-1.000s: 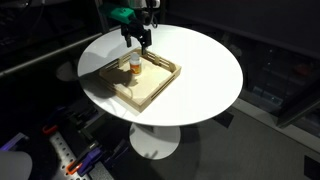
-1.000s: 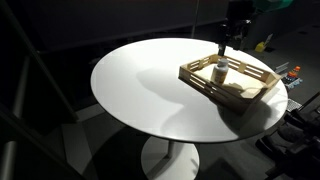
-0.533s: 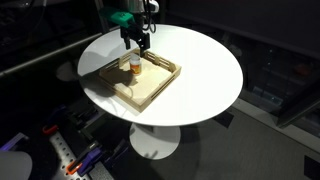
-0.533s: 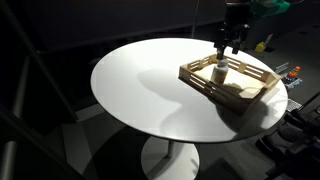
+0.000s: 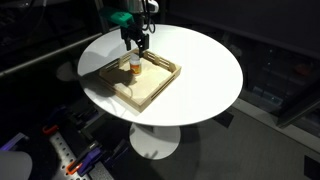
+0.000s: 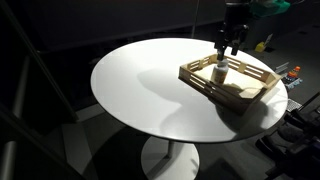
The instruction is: Take the lid off the white bottle
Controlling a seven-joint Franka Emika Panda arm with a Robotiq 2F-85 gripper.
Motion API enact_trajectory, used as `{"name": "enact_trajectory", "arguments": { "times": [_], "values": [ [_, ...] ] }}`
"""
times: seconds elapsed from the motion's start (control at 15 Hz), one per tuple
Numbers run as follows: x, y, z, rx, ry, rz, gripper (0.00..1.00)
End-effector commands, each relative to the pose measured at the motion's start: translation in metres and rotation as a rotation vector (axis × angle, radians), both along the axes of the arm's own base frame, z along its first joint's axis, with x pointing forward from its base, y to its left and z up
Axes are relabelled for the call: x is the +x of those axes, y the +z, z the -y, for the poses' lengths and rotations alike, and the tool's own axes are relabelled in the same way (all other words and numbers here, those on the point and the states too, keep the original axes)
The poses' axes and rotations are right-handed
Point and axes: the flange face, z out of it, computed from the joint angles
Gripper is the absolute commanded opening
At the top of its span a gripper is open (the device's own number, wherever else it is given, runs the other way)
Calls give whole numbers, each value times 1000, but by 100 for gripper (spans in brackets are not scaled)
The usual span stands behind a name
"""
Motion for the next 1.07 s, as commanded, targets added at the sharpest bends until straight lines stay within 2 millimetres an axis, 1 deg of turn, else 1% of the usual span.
{"name": "enact_trajectory", "arguments": {
  "times": [0.0,0.07,0.13,0.2,0.27,0.33,0.4,0.6,1.0],
  "values": [
    [4,2,-2,3,-24,-3,83],
    [4,2,-2,2,-25,-4,84],
    [4,2,-2,2,-26,-5,81],
    [4,2,-2,3,-26,-5,81],
    [3,2,-2,3,-27,-6,78],
    [3,2,-2,2,-27,-6,79],
    [3,2,-2,3,-28,-7,77],
    [3,2,-2,2,-28,-9,78],
    [3,2,-2,1,-29,-13,78]
  ]
}}
